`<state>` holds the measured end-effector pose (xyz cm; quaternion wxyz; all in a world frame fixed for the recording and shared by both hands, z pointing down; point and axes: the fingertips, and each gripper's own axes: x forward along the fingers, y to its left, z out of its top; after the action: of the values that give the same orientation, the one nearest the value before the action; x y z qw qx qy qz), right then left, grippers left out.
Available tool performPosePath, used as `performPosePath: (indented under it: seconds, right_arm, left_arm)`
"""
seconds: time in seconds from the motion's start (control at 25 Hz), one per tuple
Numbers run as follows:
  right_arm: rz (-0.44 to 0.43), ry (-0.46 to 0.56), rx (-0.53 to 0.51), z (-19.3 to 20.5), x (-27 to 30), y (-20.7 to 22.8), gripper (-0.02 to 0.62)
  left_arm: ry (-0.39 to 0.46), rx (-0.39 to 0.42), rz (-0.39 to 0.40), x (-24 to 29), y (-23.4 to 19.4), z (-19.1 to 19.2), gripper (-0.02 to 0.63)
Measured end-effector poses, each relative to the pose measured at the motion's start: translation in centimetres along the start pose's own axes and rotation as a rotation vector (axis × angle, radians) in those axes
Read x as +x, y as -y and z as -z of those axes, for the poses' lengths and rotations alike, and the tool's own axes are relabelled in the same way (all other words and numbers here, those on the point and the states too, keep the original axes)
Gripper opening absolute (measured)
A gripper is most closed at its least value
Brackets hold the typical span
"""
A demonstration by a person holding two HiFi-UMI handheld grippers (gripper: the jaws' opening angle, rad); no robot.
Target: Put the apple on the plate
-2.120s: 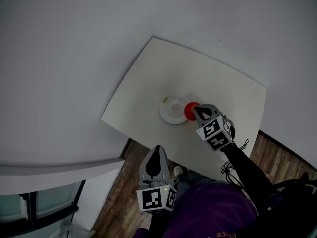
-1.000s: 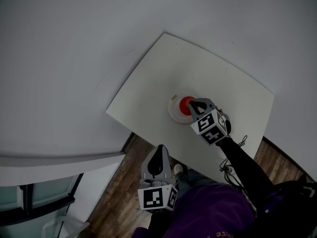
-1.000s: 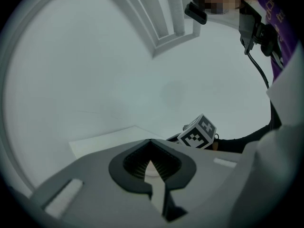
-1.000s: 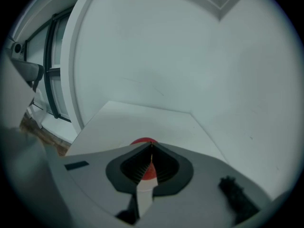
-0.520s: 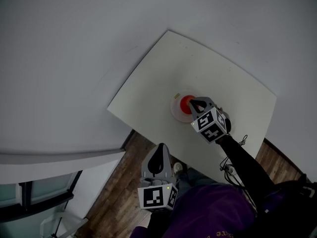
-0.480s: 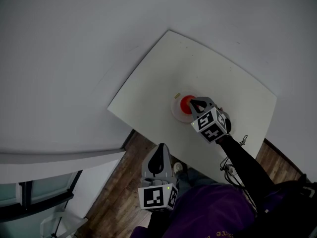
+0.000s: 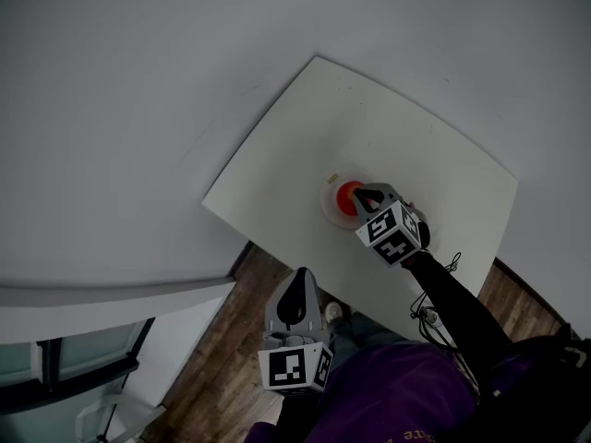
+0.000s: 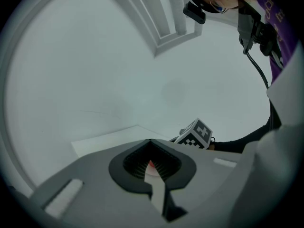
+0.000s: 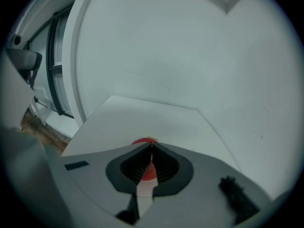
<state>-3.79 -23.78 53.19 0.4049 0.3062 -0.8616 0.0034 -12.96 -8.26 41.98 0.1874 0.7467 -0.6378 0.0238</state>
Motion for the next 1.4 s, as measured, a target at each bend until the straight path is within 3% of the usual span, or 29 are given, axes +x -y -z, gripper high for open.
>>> performPosePath:
  seconds: [0.72,0.88,1.04,1.4]
  right_arm:
    - [-0.017,0.021,-0.031,-0.3,0.3,-0.4,0.017]
    - [-0.007,0.028,-0.037,-0.6,0.2,-0.3,0.017]
    - [-0.007,0.033,-0.031,-0.6,0.0,-0.2,0.060]
    - [0.039,0.069,-0.011,-0.9,-1.6,1.1,0.061]
  left_arm:
    - [-0.002,0.006,-0.018,0.0,-0.9,-0.2,0.006]
    - [-0.001,0.008,-0.015,0.1,-1.0,-0.3,0.007]
    - [0.004,0.010,-0.013,0.1,-1.0,-0.4,0.007]
    - [0.023,0.010,-0.012,0.5,-0.8,-1.1,0.007]
